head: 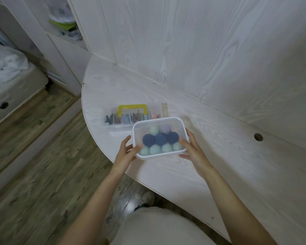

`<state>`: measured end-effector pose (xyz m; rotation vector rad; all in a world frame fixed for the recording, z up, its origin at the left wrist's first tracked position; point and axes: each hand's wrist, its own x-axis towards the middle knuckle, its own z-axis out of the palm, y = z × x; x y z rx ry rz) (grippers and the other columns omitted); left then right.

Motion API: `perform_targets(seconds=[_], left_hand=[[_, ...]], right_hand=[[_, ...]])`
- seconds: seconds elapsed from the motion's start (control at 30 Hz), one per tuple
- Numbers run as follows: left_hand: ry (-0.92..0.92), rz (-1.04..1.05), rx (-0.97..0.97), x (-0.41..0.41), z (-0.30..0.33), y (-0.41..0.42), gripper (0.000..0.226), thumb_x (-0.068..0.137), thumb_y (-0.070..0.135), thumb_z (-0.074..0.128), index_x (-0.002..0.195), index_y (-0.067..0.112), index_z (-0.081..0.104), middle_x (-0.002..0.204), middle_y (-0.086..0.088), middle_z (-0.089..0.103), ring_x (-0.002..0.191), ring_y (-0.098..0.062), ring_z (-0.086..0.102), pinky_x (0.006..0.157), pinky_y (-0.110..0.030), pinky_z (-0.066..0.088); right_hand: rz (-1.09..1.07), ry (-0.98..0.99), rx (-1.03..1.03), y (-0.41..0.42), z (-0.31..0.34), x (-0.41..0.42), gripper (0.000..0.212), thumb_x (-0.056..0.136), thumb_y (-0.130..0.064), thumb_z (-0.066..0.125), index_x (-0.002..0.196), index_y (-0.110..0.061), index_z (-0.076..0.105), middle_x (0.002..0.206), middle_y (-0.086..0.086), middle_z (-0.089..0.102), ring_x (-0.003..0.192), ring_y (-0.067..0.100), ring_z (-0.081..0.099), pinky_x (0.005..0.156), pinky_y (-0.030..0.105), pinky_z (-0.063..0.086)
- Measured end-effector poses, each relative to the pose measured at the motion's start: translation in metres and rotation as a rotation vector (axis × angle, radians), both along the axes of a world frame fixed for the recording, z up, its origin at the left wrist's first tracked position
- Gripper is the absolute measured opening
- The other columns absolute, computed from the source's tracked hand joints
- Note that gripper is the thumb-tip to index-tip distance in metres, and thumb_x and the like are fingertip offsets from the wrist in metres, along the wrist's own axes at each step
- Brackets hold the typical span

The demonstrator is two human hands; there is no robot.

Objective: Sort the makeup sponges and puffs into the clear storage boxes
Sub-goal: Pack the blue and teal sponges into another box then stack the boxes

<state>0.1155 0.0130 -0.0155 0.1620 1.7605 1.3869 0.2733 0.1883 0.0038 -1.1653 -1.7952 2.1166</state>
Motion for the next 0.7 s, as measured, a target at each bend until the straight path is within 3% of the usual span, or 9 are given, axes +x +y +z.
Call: perform_targets(seconds=[0.1, 0.27, 0.43, 0.5, 0.6, 0.7], left_hand=[[0.104, 0.004, 0.044, -0.004, 0.010, -0.001, 0.077, 0.060, 0.064, 0.064, 0.128, 0.040, 0.038, 0.124, -0.001, 0.055, 0.109, -0.015, 0.058, 0.090, -0.033, 0.049], [0.237, 0.080, 0.144, -0.033, 0.051, 0.013, 0.034, 0.093, 0.038, 0.046, 0.127, 0.031, 0.041, 0.109, 0.014, 0.057, 0.091, 0.006, 0.059, 0.074, -0.012, 0.049], [0.386, 0.090, 0.109, -0.076, 0.082, 0.019, 0.071, 0.074, 0.076, 0.033, 0.127, 0.031, 0.043, 0.120, 0.007, 0.056, 0.101, -0.011, 0.059, 0.083, -0.033, 0.052], [0.376, 0.086, 0.088, -0.093, 0.082, 0.025, 0.070, 0.073, 0.076, 0.032, 0.126, 0.032, 0.043, 0.121, 0.004, 0.056, 0.100, -0.012, 0.059, 0.080, -0.033, 0.052], [0.294, 0.092, 0.033, -0.113, 0.070, 0.036, 0.068, 0.077, 0.073, 0.035, 0.127, 0.027, 0.044, 0.120, -0.001, 0.057, 0.098, -0.014, 0.059, 0.083, -0.038, 0.054], [0.241, 0.106, 0.004, -0.121, 0.055, 0.042, 0.051, 0.090, 0.064, 0.033, 0.124, 0.027, 0.044, 0.114, -0.001, 0.058, 0.095, -0.014, 0.060, 0.080, -0.037, 0.055]], right_hand=[[-0.026, 0.021, 0.048, -0.004, 0.013, 0.002, 0.051, 0.087, -0.047, 0.053, 0.135, -0.050, 0.035, 0.129, -0.018, 0.053, 0.116, 0.007, 0.055, 0.097, 0.042, 0.049], [-0.034, 0.084, 0.174, -0.001, 0.056, -0.030, 0.053, 0.085, -0.050, 0.050, 0.136, -0.048, 0.035, 0.126, -0.020, 0.054, 0.112, 0.005, 0.056, 0.088, 0.033, 0.052], [-0.012, 0.071, 0.255, 0.017, 0.083, -0.087, 0.034, 0.096, -0.046, 0.040, 0.128, -0.051, 0.035, 0.113, -0.022, 0.057, 0.094, 0.004, 0.061, 0.070, 0.021, 0.052], [-0.002, 0.078, 0.235, 0.022, 0.084, -0.105, 0.029, 0.096, -0.046, 0.041, 0.124, -0.050, 0.037, 0.115, -0.018, 0.059, 0.096, 0.004, 0.061, 0.065, 0.016, 0.051], [0.010, 0.057, 0.207, 0.025, 0.073, -0.125, 0.029, 0.095, -0.050, 0.042, 0.123, -0.052, 0.040, 0.124, -0.015, 0.058, 0.109, 0.011, 0.059, 0.080, 0.027, 0.052], [0.008, 0.005, 0.160, 0.022, 0.062, -0.133, 0.039, 0.096, -0.051, 0.038, 0.134, -0.044, 0.036, 0.127, -0.012, 0.055, 0.108, 0.011, 0.058, 0.063, 0.018, 0.052]])
